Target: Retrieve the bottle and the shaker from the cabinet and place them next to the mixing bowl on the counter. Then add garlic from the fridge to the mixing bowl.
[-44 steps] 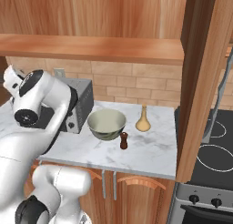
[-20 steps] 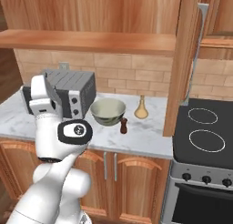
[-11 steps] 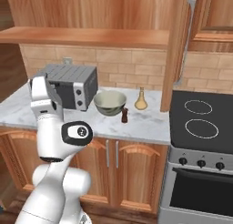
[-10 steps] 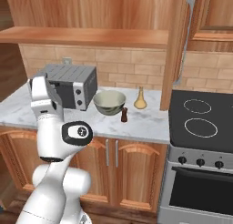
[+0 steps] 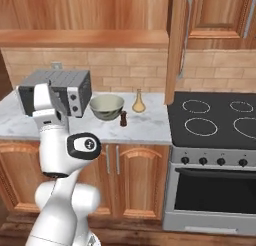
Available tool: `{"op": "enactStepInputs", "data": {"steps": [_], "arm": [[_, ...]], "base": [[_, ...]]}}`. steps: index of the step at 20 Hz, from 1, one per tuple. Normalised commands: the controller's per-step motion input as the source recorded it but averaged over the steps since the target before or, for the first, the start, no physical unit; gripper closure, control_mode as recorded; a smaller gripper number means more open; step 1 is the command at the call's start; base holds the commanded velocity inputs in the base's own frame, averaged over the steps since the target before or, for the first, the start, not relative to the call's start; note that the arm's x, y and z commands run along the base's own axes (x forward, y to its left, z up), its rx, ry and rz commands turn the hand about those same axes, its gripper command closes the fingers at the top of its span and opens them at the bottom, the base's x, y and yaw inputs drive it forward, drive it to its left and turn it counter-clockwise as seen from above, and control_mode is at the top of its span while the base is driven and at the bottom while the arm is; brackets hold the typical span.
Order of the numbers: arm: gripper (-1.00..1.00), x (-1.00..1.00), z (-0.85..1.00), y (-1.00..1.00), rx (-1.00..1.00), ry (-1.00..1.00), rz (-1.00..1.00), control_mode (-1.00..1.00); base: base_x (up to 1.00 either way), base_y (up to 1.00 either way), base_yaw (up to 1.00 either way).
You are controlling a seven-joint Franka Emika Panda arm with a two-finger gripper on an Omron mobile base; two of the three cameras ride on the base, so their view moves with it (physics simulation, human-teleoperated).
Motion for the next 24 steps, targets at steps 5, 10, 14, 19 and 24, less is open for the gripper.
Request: {"op": "enactStepInputs", "data": {"steps": [5,10,14,19,24], "arm": [[-1.0,0.0,0.0,0.0,0.0,0.0,0.0,1.0],[-1.0,0.0,0.0,0.0,0.0,0.0,0.0,1.0],[-1.0,0.0,0.0,0.0,0.0,0.0,0.0,1.0],[-1.0,0.0,0.0,0.0,0.0,0.0,0.0,1.0],[-1.0,0.0,0.0,0.0,0.0,0.0,0.0,1.0]], "base": [[-0.3,0.0,-0.41],[-0.27,-0.01,-0.45],[-0.31,-0.06,-0.45],[-0.35,-0.12,-0.43],[-0.28,-0.12,-0.44]]}}
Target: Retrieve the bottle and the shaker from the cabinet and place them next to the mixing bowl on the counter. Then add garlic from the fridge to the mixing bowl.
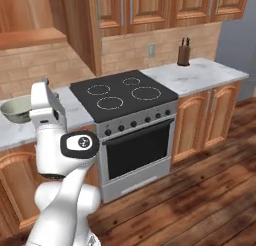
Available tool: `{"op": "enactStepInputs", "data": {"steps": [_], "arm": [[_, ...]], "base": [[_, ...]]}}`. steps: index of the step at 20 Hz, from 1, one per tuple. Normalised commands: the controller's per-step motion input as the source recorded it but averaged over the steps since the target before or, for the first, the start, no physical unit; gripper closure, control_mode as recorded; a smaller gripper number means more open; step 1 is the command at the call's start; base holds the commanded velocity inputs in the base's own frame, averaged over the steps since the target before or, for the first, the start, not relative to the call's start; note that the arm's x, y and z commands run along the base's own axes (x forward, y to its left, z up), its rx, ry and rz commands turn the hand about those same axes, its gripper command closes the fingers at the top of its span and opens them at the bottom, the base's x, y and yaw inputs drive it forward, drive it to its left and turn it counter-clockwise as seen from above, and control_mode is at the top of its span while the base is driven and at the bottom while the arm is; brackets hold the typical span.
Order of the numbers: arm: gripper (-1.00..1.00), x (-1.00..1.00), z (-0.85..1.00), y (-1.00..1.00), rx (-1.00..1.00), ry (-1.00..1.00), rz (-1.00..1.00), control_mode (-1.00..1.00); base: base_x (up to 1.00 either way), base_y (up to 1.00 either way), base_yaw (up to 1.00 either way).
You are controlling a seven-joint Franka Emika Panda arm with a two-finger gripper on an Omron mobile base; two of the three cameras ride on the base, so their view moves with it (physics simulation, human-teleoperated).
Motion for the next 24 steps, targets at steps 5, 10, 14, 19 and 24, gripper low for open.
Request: {"op": "enactStepInputs", "data": {"steps": [5,10,14,19,24], "arm": [[-1.0,0.0,0.0,0.0,0.0,0.0,0.0,1.0],[-1.0,0.0,0.0,0.0,0.0,0.0,0.0,1.0],[-1.0,0.0,0.0,0.0,0.0,0.0,0.0,1.0],[-1.0,0.0,0.0,0.0,0.0,0.0,0.0,1.0],[-1.0,0.0,0.0,0.0,0.0,0.0,0.0,1.0]], "base": [[-0.2,-0.15,-0.44],[-0.17,-0.19,-0.44],[-0.1,-0.21,-0.43],[-0.08,-0.23,-0.43],[-0.06,-0.23,-0.42]]}}
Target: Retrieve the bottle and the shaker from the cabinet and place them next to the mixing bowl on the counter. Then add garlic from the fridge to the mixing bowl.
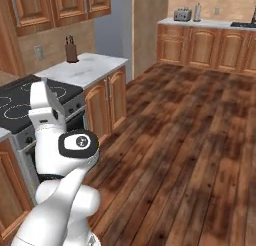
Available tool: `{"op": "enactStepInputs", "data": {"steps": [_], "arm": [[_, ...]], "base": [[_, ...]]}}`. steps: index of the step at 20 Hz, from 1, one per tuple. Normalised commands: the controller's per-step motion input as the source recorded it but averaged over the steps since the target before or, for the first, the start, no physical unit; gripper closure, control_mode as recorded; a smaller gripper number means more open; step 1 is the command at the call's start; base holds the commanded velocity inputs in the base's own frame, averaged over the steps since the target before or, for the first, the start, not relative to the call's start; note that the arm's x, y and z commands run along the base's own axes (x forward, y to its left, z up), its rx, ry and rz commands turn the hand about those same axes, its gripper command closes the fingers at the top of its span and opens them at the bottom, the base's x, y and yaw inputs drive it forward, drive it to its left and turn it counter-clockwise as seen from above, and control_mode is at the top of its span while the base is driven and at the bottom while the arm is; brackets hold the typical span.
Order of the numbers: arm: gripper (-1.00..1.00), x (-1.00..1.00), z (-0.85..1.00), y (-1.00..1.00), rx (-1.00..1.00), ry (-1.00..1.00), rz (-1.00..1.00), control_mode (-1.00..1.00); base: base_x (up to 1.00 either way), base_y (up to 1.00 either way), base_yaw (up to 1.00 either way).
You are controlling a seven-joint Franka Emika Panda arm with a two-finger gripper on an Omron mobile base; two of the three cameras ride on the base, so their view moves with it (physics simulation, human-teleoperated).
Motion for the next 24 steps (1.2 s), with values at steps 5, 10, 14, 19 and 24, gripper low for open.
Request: {"op": "enactStepInputs", "data": {"steps": [5,10,14,19,24], "arm": [[-1.0,0.0,0.0,0.0,0.0,0.0,0.0,1.0],[-1.0,0.0,0.0,0.0,0.0,0.0,0.0,1.0],[-1.0,0.0,0.0,0.0,0.0,0.0,0.0,1.0],[-1.0,0.0,0.0,0.0,0.0,0.0,0.0,1.0],[-1.0,0.0,0.0,0.0,0.0,0.0,0.0,1.0]], "base": [[-0.06,-0.21,-0.42],[-0.03,-0.12,-0.38],[0.0,-0.01,-0.34],[0.0,0.0,-0.31],[-0.02,0.0,-0.32]]}}
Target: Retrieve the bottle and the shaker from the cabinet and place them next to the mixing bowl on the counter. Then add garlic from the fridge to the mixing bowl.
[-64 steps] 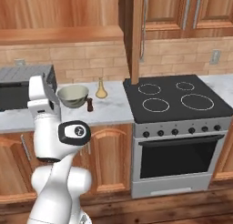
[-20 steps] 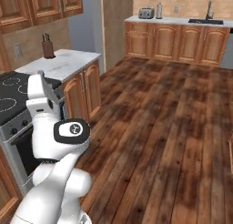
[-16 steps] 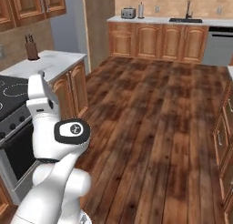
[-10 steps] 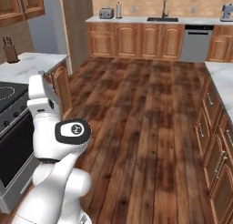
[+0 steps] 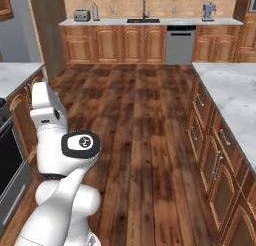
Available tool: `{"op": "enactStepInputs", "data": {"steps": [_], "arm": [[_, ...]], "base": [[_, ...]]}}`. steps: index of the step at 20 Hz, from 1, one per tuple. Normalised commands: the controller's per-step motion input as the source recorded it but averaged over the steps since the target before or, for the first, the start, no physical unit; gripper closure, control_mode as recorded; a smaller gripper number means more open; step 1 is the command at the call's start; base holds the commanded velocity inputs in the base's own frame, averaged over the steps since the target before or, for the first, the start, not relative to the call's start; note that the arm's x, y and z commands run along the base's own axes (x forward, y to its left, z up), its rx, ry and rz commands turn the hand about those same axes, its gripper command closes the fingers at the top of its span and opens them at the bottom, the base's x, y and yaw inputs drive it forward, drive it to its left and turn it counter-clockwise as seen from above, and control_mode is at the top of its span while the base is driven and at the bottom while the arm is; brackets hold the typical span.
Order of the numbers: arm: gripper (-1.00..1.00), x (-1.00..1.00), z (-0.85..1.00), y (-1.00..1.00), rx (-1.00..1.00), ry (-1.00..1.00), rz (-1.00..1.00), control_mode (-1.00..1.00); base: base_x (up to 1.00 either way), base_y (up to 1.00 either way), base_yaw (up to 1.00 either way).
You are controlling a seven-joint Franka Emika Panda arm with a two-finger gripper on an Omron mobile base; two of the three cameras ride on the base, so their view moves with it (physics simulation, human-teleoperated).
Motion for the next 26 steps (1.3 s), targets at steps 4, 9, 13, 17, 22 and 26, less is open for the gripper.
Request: {"op": "enactStepInputs", "data": {"steps": [4,9,13,17,22,26], "arm": [[-1.0,0.0,0.0,0.0,0.0,0.0,0.0,1.0],[-1.0,0.0,0.0,0.0,0.0,0.0,0.0,1.0],[-1.0,0.0,0.0,0.0,0.0,0.0,0.0,1.0],[-1.0,0.0,0.0,0.0,0.0,0.0,0.0,1.0],[-1.0,0.0,0.0,0.0,0.0,0.0,0.0,1.0],[-1.0,0.0,0.0,0.0,0.0,0.0,0.0,1.0]], "base": [[-0.09,0.0,-0.34],[-0.01,0.0,-0.37],[-0.01,0.0,-0.39],[-0.03,0.0,-0.37],[-0.01,0.0,-0.38],[0.0,0.0,-0.39]]}}
